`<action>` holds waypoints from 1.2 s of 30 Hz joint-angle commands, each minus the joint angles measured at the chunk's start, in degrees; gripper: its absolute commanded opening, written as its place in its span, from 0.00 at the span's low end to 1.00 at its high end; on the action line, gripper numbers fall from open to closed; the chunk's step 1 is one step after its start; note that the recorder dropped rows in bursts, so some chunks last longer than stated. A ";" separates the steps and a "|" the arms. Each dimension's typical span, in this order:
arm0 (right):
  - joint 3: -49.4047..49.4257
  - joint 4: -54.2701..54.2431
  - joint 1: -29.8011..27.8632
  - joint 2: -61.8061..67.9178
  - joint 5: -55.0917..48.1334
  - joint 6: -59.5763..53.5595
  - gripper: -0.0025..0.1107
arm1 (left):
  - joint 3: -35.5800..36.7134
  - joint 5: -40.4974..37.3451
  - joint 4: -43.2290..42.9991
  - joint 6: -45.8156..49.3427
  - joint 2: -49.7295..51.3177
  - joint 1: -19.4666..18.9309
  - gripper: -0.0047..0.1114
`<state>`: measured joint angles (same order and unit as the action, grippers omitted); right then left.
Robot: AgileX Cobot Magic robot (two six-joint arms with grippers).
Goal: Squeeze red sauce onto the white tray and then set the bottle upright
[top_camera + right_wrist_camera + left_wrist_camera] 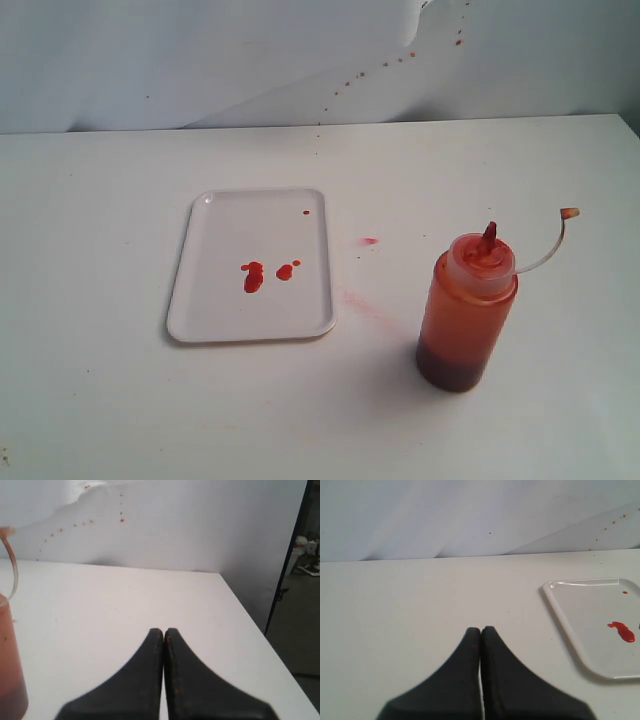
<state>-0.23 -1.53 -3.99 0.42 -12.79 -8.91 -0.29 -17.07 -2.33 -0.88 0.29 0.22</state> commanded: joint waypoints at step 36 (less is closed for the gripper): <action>0.23 2.40 -0.51 -0.42 -6.94 7.68 0.02 | 0.29 0.15 0.47 -0.52 -0.29 -0.27 0.04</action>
<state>-0.23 0.00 -4.66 0.33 -19.66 -1.03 -0.29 -17.07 -2.33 -0.88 0.29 0.22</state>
